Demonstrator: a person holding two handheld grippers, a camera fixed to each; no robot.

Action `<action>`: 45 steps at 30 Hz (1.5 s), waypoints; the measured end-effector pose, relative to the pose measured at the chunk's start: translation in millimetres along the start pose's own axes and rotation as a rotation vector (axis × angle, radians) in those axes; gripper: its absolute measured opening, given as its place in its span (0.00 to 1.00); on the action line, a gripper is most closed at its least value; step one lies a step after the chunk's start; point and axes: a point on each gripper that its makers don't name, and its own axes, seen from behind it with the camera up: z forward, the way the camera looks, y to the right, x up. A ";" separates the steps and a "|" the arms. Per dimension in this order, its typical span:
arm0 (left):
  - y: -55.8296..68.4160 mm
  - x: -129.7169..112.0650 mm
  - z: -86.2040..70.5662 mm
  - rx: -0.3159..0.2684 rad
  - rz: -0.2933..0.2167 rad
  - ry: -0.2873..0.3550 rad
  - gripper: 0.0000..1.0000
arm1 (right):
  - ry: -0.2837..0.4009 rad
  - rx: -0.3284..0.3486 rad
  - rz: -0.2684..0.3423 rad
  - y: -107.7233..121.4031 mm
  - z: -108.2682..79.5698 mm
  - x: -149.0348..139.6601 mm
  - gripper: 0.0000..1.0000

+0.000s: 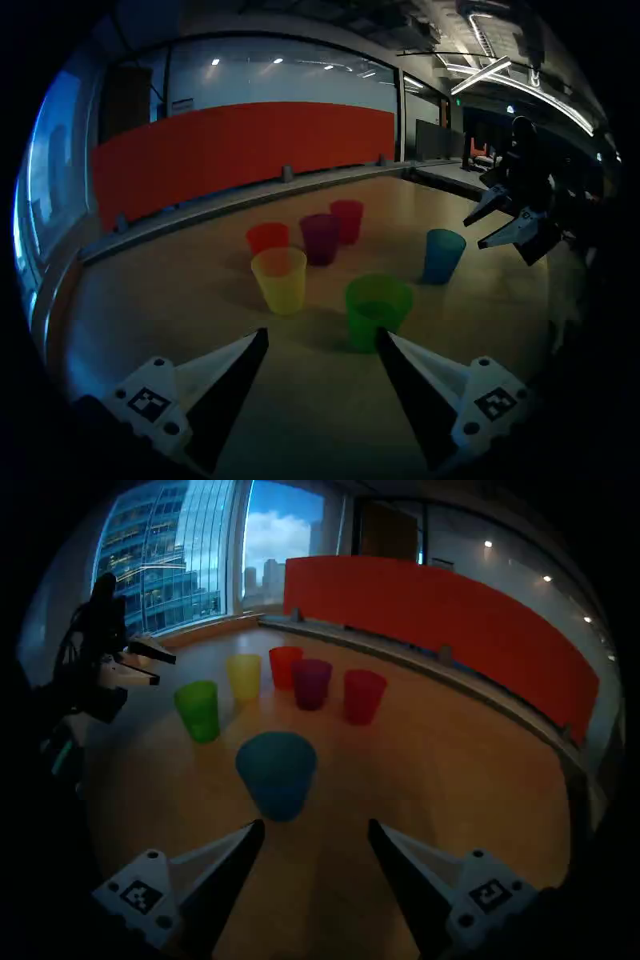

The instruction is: Pour water

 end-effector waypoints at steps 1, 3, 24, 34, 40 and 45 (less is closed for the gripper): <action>-1.4 2.1 -1.4 0.011 0.002 0.009 1.00 | 0.010 -0.008 0.004 1.8 -1.9 3.0 1.00; -4.5 6.5 -4.3 0.034 0.005 0.030 1.00 | 0.032 -0.025 0.012 5.4 -6.0 9.3 1.00; -44.7 47.4 -33.0 0.228 -0.030 0.215 1.00 | 0.274 -0.214 0.103 41.6 -16.1 65.4 1.00; -55.5 72.3 -44.1 0.309 -0.051 0.319 1.00 | 0.407 -0.369 0.138 70.4 -28.0 93.7 1.00; -59.8 84.9 -50.1 0.346 -0.066 0.383 1.00 | 0.462 -0.424 0.159 77.5 -31.3 102.6 1.00; -64.4 88.4 -52.1 0.377 -0.070 0.413 1.00 | 0.499 -0.462 0.173 81.5 -33.9 106.2 1.00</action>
